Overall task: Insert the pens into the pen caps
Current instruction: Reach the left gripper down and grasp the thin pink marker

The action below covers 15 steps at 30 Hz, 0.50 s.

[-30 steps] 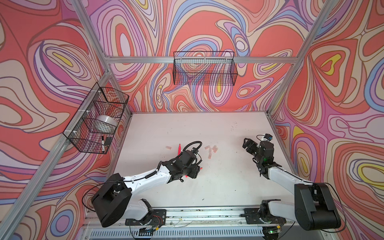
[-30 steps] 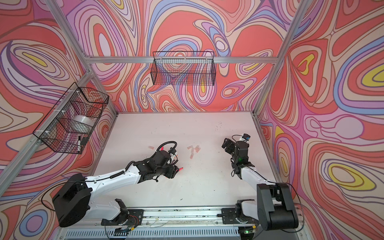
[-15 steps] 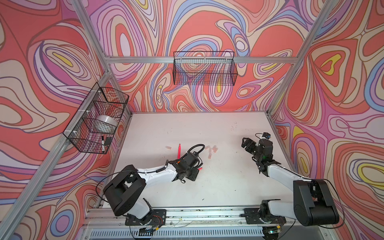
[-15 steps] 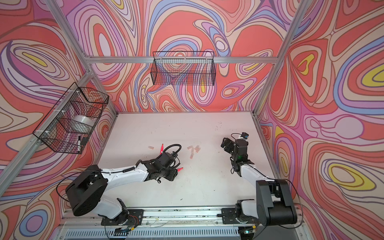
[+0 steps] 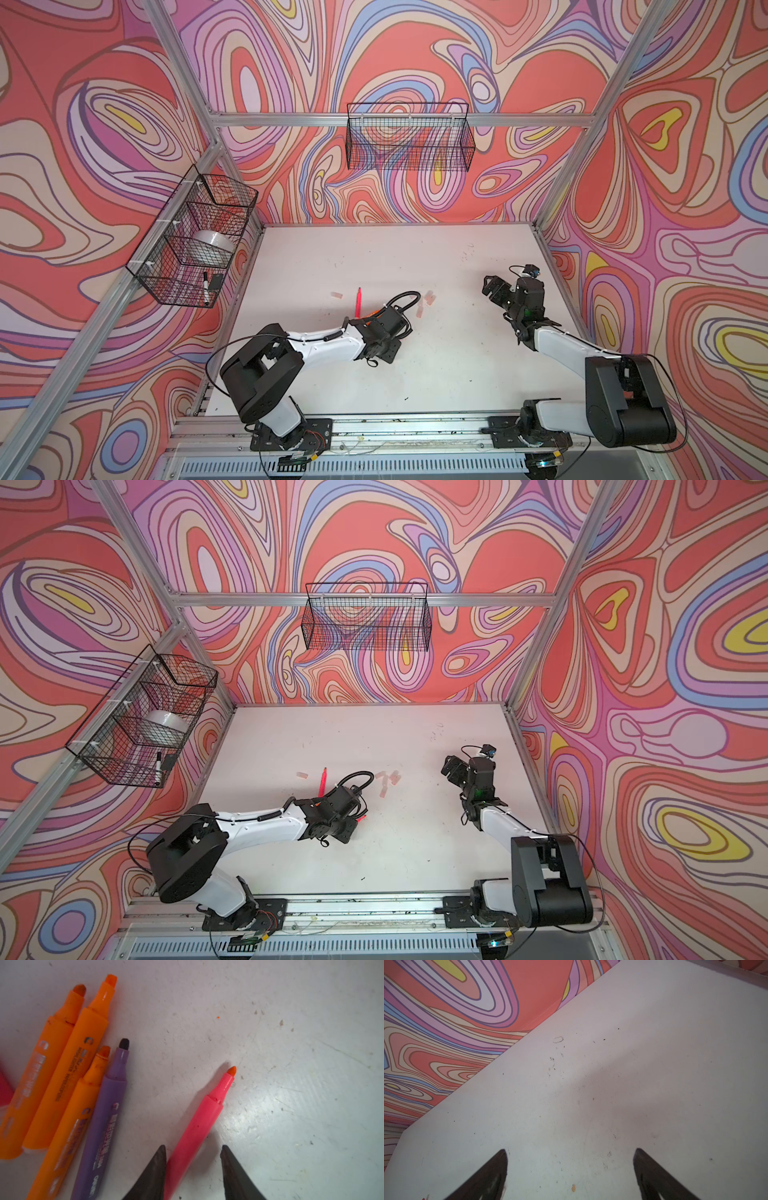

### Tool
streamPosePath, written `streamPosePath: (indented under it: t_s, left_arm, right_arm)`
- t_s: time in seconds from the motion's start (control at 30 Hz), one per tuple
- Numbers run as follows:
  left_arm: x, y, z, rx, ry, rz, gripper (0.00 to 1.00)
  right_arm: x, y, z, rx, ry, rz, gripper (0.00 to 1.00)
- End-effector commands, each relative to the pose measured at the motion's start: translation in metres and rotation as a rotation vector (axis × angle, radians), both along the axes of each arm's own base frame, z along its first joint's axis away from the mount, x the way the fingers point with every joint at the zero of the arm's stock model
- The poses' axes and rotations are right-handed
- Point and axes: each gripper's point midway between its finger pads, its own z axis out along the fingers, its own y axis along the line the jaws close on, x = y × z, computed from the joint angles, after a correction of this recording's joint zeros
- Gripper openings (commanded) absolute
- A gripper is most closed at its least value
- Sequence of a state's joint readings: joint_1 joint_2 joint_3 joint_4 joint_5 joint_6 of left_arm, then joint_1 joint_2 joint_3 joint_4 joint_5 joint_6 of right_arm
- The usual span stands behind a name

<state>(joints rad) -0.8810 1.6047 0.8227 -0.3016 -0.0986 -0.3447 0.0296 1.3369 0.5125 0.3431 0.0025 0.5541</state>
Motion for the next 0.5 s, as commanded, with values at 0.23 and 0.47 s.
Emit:
streamPosePath:
  t_s: [0.23,0.47]
  left_arm:
    - [-0.0099,0.0016,-0.0182,0.162,0.05,-0.01,0.33]
    - [-0.0135,0.0039,-0.0185,0.167,0.057,-0.005,0.22]
  right_arm:
    - [0.0052,0.003,0.0027,-0.008,0.002,0.015,0.97]
    - [0.0051,0.0035,0.003,-0.007,0.003,0.017,0.97]
